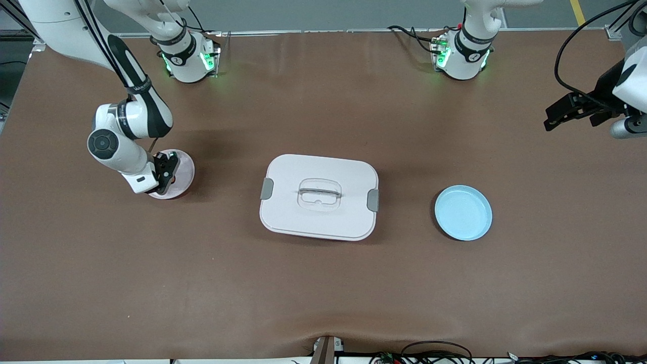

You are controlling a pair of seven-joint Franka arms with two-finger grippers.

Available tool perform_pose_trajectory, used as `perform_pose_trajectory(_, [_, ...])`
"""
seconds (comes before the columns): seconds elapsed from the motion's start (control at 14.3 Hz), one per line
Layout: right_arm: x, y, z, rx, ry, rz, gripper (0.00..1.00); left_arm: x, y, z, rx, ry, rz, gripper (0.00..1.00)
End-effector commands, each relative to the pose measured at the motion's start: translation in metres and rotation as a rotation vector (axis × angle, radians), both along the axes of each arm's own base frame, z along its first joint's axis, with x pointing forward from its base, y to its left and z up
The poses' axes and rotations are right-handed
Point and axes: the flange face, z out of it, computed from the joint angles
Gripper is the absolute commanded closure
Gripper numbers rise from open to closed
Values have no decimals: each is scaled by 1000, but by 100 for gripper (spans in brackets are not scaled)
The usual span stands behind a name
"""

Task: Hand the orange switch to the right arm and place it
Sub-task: 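Lower the switch with the right gripper onto the pink plate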

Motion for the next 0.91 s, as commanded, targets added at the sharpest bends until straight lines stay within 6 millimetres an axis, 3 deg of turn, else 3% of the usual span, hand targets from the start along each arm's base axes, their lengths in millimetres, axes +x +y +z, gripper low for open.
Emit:
perform_pose_trajectory(0.0, [-1,-2,-6,-8,-16,-4,75,-16,4,5,-1,-8,4,0])
perform_pose_trajectory(0.14, [-1,-2,-7,-8,-15,-14,69,-16,4,4,-1,-7,-10,0])
perform_pose_trajectory(0.21, [-1,-2,-7,-8,-15,-14,58,-17,5,5,-1,-8,-10,0])
perform_pose_trajectory(0.35, [2,-2,-5,-5,-23,-23,11,-16,8,4,-9,-8,-15,0])
perform_pose_trajectory(0.42, [3,-4,-3,-5,-26,-26,0,-15,9,5,-11,-14,-30,0])
perform_pose_trajectory(0.63, [6,-4,1,-8,-29,-36,0,-13,11,5,-15,-23,-37,0])
perform_pose_trajectory(0.84, [22,-6,13,-16,-43,-58,0,-12,18,5,-20,-26,-23,0])
